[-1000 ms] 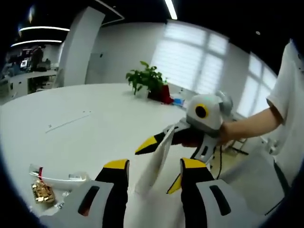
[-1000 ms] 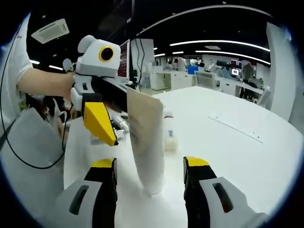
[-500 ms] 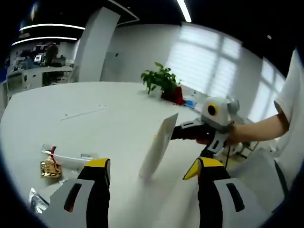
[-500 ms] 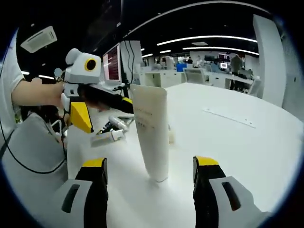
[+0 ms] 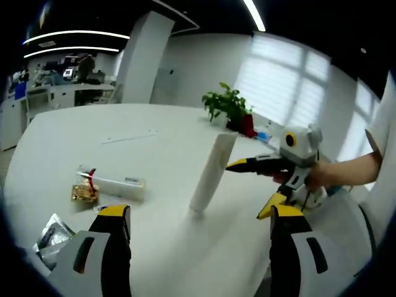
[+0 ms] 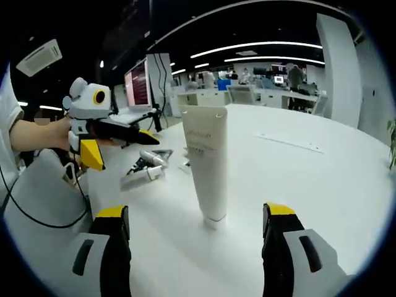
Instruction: Arrange the skincare products in the storage area until every visible bottle or jar stands upright without overlapping.
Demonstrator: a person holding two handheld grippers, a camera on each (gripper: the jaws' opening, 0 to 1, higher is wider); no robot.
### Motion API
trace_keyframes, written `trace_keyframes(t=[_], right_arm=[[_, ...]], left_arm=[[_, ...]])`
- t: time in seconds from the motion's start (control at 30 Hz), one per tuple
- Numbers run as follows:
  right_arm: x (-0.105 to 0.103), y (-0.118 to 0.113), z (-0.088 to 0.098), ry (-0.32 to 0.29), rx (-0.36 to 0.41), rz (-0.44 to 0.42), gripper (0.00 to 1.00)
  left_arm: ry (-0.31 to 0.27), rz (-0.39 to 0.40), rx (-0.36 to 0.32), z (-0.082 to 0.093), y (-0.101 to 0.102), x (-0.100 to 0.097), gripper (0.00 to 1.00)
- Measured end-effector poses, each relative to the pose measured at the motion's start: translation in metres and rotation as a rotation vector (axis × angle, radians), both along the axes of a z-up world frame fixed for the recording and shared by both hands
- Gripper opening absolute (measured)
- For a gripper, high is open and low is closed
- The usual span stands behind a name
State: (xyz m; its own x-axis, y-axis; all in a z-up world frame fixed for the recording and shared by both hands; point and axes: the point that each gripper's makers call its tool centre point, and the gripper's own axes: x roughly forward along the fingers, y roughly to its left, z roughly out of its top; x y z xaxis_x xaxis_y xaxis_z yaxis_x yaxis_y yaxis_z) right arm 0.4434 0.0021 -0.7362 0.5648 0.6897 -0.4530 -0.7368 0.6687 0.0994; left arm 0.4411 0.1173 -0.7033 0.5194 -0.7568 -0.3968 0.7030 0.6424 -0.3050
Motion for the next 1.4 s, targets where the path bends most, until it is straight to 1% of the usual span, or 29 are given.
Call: trace_keyframes(t=[0.13,0.27,0.4,0.47,0.67,0.77,0.9,1.0,1.13,1.3,1.4], right_arm=[[-0.008,-0.003,0.000,0.006,0.003,-0.011,0.91],[-0.021,-0.003,-0.002,0.012,-0.002,-0.005,0.92],[-0.029,-0.005,-0.004,0.028,-0.002,-0.013,0.94],[-0.033,-0.006,-0.002,0.028,-0.002,-0.016,0.94],[-0.037,-0.011,0.008,0.020,0.010,-0.035,0.94],[-0.040,-0.014,0.009,0.018,0.009,-0.044,0.94],[-0.044,-0.018,0.010,0.018,0.003,-0.050,0.94],[-0.044,-0.020,0.009,0.022,0.009,-0.060,0.94],[-0.044,-0.019,0.010,0.018,0.004,-0.056,0.94],[-0.044,-0.018,0.009,0.016,0.012,-0.057,0.94],[-0.045,-0.017,0.009,0.023,0.014,-0.054,0.94]], left_arm=[[0.013,0.020,0.014,-0.001,0.010,-0.016,0.91],[0.023,0.045,0.011,-0.002,0.019,-0.029,0.93],[0.026,0.066,0.007,-0.001,0.028,-0.042,0.94],[0.030,0.077,0.015,-0.003,0.033,-0.049,0.94],[0.029,0.121,-0.001,0.000,0.046,-0.064,0.93],[0.036,0.144,0.013,-0.004,0.055,-0.073,0.93],[0.047,0.171,0.020,-0.009,0.065,-0.080,0.93],[0.051,0.186,0.028,-0.008,0.069,-0.085,0.93],[0.040,0.195,0.022,-0.007,0.070,-0.082,0.93],[0.043,0.185,0.033,-0.010,0.069,-0.084,0.93],[0.044,0.194,0.030,-0.009,0.070,-0.084,0.92]])
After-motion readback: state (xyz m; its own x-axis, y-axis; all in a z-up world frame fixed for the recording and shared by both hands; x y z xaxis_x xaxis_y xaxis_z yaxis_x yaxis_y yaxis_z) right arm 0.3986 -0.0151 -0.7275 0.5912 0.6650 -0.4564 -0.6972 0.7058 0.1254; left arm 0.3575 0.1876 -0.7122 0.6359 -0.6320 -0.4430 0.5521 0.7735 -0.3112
